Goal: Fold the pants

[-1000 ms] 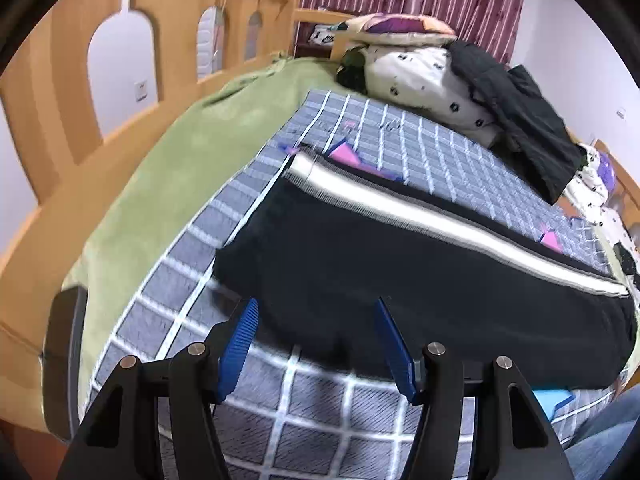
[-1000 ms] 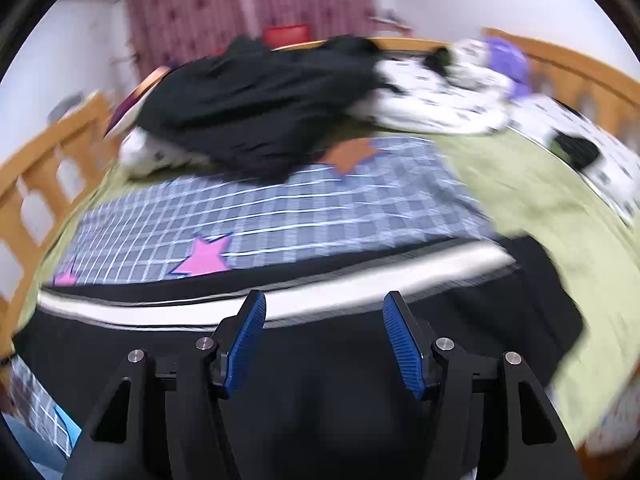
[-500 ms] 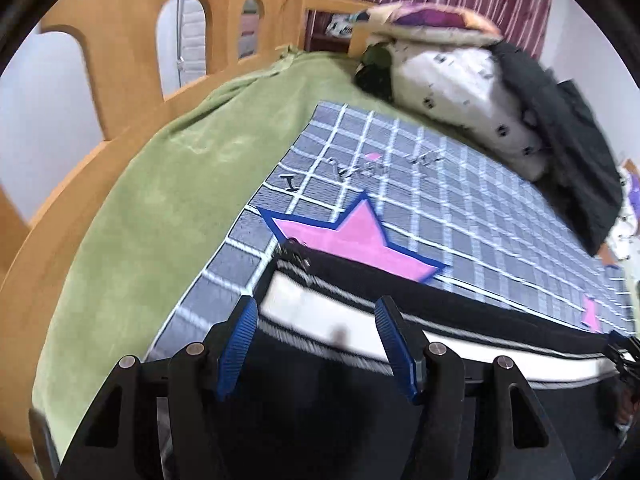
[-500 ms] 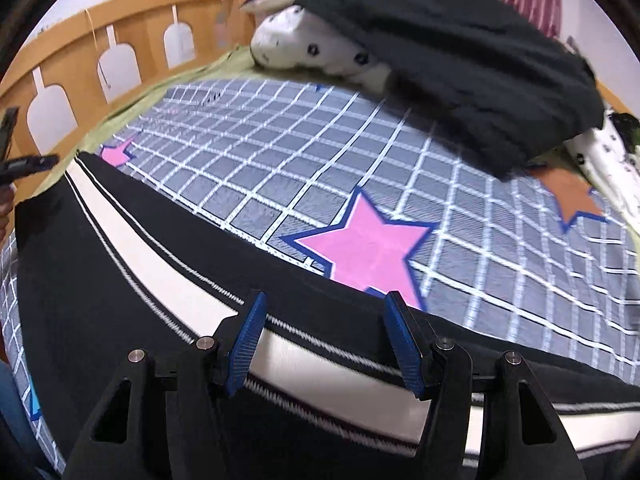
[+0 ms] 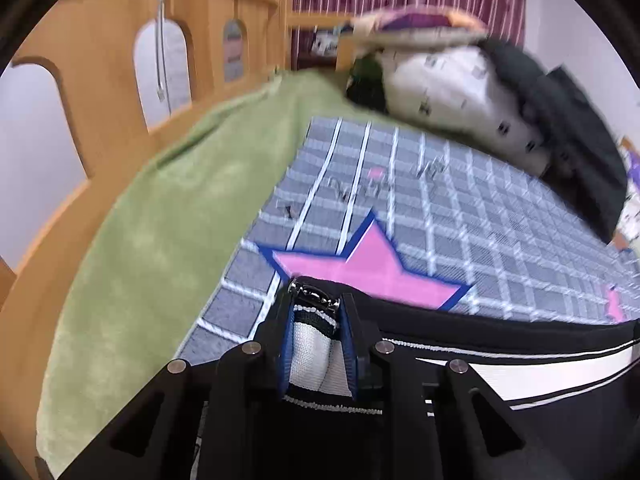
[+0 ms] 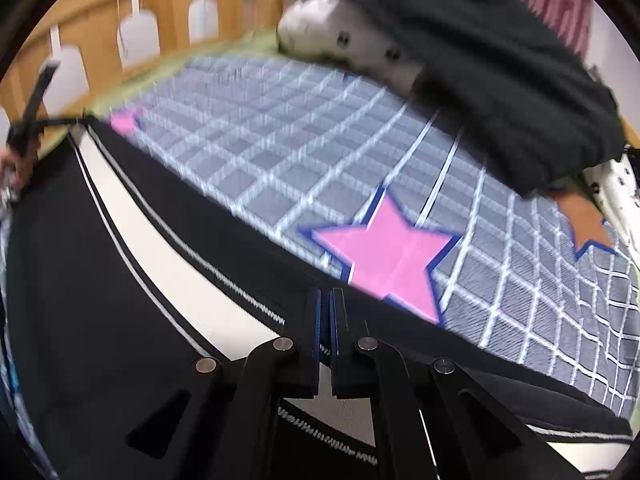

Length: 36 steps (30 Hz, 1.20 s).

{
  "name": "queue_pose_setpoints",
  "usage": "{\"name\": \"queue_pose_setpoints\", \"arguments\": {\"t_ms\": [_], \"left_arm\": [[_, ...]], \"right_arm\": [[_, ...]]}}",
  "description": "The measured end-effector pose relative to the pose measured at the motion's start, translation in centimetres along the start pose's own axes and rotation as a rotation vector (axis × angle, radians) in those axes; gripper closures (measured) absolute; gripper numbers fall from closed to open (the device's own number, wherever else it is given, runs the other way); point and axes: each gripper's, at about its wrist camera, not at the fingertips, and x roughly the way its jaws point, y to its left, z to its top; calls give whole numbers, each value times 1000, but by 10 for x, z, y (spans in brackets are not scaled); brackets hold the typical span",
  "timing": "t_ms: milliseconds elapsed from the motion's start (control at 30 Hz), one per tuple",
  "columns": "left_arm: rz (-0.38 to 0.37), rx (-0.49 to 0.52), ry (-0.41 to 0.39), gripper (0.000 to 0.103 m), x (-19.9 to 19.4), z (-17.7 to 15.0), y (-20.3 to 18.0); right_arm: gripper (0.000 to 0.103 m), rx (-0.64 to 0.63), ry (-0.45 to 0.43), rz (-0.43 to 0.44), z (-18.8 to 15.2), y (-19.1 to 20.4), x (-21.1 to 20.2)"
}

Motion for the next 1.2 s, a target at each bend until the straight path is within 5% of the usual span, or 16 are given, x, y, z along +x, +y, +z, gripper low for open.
{"name": "queue_pose_setpoints", "arguments": {"t_ms": [100,233,367,467,533,567,700,767,1067,1200], "left_arm": [[-13,-38,-2,83,3,6,8],[16,-79,115,81,45,-4,12],[77,-84,105,54,39,-2,10],[70,-76,78,48,16,-2,11],[48,-48,55,37,6,-6,6],[49,-24,53,35,5,-8,1],[137,63,134,34,37,-18,-22],[186,76,150,33,47,-21,-27],[107,75,107,34,-31,-11,-42],[93,108,48,34,-81,-13,-58]], "right_arm": [[100,32,-88,18,8,-8,-21],[100,66,-11,6,7,-15,20],[93,96,8,-45,0,-10,39],[81,154,-36,-65,-2,-19,10],[59,194,-99,-101,-15,-34,-19],[58,210,-113,-125,-23,-43,-29],[72,311,-2,-241,-52,-82,-14],[74,376,40,-219,-59,-97,0],[70,386,5,-265,-43,-69,-41],[56,399,-44,-249,-42,-46,-83]]}}
